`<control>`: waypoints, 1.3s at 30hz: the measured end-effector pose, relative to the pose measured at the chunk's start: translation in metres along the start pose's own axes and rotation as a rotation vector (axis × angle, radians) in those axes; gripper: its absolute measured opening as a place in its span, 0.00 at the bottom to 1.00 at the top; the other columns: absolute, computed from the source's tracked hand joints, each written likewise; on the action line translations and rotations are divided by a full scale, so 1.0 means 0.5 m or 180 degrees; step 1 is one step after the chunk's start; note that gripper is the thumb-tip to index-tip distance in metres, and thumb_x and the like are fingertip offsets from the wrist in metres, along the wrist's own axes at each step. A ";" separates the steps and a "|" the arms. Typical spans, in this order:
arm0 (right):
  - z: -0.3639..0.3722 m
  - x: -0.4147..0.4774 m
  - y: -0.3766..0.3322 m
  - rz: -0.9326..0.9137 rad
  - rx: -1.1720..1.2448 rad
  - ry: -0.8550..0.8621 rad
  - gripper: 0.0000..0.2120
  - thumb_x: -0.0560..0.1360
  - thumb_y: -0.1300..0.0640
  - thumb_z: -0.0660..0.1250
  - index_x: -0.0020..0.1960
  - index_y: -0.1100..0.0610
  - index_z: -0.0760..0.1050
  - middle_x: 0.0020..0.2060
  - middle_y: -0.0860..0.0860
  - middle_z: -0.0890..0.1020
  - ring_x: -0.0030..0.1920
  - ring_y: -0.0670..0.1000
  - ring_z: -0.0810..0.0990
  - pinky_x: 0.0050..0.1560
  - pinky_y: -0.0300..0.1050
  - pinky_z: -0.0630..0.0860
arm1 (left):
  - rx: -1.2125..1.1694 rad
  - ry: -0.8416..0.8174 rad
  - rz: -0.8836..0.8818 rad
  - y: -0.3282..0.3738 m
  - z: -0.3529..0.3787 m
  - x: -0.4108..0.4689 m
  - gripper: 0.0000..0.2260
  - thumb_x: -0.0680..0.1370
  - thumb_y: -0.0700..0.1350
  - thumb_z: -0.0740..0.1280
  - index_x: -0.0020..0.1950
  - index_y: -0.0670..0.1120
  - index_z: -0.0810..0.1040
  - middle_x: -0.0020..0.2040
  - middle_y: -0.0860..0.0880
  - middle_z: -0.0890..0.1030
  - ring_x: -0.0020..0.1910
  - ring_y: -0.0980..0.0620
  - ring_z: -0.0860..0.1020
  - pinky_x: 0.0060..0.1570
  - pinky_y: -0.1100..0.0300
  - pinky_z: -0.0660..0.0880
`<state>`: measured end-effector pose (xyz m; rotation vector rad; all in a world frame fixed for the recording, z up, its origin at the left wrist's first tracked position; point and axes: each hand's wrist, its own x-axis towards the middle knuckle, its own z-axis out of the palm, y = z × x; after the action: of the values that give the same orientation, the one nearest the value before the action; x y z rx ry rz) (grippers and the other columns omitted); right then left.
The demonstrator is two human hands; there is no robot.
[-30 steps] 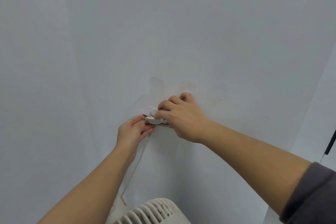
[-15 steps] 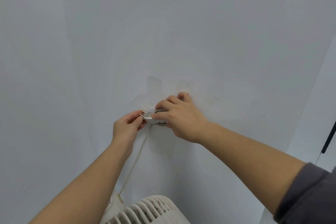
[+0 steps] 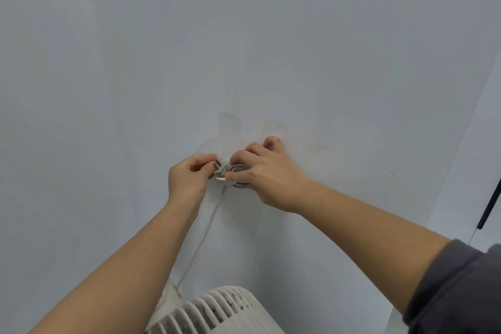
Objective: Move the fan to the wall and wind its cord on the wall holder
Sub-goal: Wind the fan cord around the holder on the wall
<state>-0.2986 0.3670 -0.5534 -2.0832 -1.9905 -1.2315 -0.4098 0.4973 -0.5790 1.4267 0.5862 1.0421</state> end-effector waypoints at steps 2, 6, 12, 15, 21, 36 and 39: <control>0.001 0.000 -0.001 0.0024 0.0010 0.0027 0.28 0.62 0.63 0.74 0.58 0.41 0.79 0.53 0.46 0.79 0.51 0.53 0.75 0.52 0.53 0.59 | 0.0018 0.0016 0.0006 0.005 0.004 0.000 0.09 0.75 0.32 0.67 0.49 0.43 0.83 0.46 0.47 0.84 0.48 0.49 0.82 0.56 0.56 0.78; 0.003 -0.002 0.001 0.0029 -0.0051 0.0029 0.27 0.62 0.62 0.75 0.58 0.42 0.78 0.53 0.45 0.79 0.51 0.52 0.76 0.53 0.52 0.59 | -0.0165 0.0075 -0.0036 0.001 0.000 -0.012 0.08 0.75 0.32 0.68 0.45 0.44 0.82 0.44 0.45 0.84 0.47 0.48 0.82 0.50 0.60 0.80; 0.003 -0.003 0.002 -0.0048 -0.0212 -0.0032 0.27 0.63 0.60 0.74 0.60 0.44 0.77 0.54 0.47 0.79 0.51 0.54 0.75 0.54 0.53 0.60 | -0.0309 -0.0056 -0.0026 0.000 -0.013 -0.020 0.09 0.75 0.31 0.67 0.53 0.41 0.79 0.50 0.41 0.84 0.50 0.48 0.83 0.53 0.59 0.79; 0.004 -0.007 0.000 -0.0090 -0.0311 -0.0002 0.27 0.65 0.61 0.72 0.63 0.48 0.76 0.54 0.50 0.78 0.51 0.55 0.76 0.53 0.54 0.61 | -0.0289 -0.0160 0.0039 0.003 -0.019 -0.026 0.14 0.74 0.31 0.68 0.57 0.43 0.78 0.48 0.45 0.85 0.50 0.53 0.83 0.53 0.63 0.76; 0.010 -0.014 -0.005 -0.0105 -0.0355 0.0066 0.27 0.66 0.61 0.71 0.65 0.51 0.75 0.56 0.51 0.78 0.52 0.56 0.76 0.52 0.52 0.62 | -0.0340 -0.0255 -0.0021 -0.001 -0.025 -0.024 0.16 0.74 0.34 0.71 0.58 0.49 0.77 0.50 0.50 0.85 0.55 0.53 0.82 0.63 0.55 0.73; -0.026 -0.055 -0.012 -0.0221 -0.0477 -0.0603 0.35 0.69 0.58 0.68 0.75 0.50 0.62 0.74 0.56 0.63 0.69 0.57 0.66 0.63 0.56 0.65 | -0.0087 -0.0522 -0.0423 0.022 -0.045 -0.025 0.13 0.75 0.38 0.70 0.59 0.44 0.79 0.51 0.45 0.84 0.53 0.52 0.82 0.62 0.52 0.75; -0.036 -0.060 -0.010 -0.0202 -0.0525 -0.0669 0.32 0.71 0.57 0.67 0.73 0.51 0.65 0.75 0.55 0.63 0.70 0.58 0.65 0.65 0.59 0.64 | 0.0075 -0.0586 -0.0462 0.028 -0.049 -0.029 0.13 0.76 0.40 0.70 0.60 0.44 0.78 0.53 0.45 0.83 0.55 0.51 0.81 0.62 0.50 0.75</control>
<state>-0.3087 0.3336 -0.5595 -2.3325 -2.1215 -1.2764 -0.4408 0.4952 -0.5721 1.4600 0.5603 0.7824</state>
